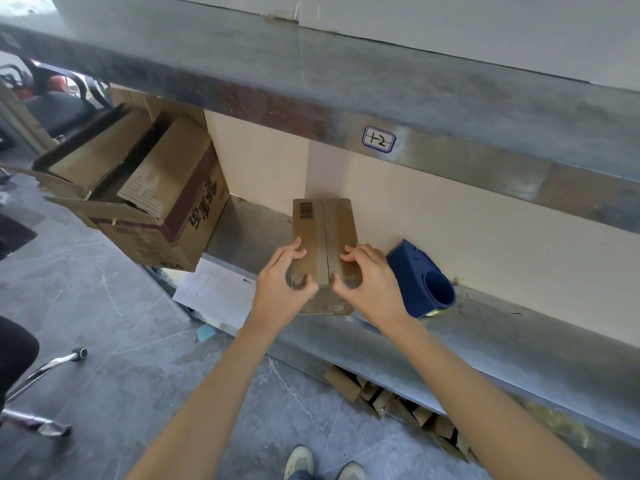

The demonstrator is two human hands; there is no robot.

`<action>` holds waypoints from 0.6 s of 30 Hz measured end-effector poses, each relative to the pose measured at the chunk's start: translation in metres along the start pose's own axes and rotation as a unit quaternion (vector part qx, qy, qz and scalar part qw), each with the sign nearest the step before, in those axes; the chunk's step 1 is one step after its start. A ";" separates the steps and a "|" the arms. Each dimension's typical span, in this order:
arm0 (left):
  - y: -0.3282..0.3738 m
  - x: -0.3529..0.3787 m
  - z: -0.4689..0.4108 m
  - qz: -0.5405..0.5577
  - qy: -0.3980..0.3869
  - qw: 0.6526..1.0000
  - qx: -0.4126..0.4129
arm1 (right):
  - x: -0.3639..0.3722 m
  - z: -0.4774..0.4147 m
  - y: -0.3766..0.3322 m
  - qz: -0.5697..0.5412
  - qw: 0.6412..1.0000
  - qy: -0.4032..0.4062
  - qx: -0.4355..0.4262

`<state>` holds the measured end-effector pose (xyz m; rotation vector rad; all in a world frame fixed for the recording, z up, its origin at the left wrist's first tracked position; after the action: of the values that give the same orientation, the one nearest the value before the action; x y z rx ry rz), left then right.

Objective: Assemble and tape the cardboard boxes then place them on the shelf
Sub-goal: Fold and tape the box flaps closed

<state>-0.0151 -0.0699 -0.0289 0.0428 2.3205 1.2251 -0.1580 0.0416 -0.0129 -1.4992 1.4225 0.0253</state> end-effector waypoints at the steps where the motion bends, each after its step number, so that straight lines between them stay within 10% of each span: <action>1: -0.002 -0.001 -0.001 0.001 0.000 1.000 0.001 | 0.000 -0.001 0.001 -0.007 1.000 0.005 0.003; 18: -0.014 -0.008 -0.008 0.042 -0.085 0.995 -0.017 | -0.004 -0.001 0.028 -0.049 0.993 -0.104 -0.035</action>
<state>-0.0089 -0.0863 -0.0327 0.2267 2.1691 1.2498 -0.1809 0.0497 -0.0272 -1.5750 1.1912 0.1677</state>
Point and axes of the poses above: each hand's wrist, its own z-axis away from the middle knuckle, its own x-axis out of the palm, y = z × x, the point moved 6 cm from there along -z, towards the middle knuckle, and after that the axes turned 11 degrees about y, right-handed, at the moved point
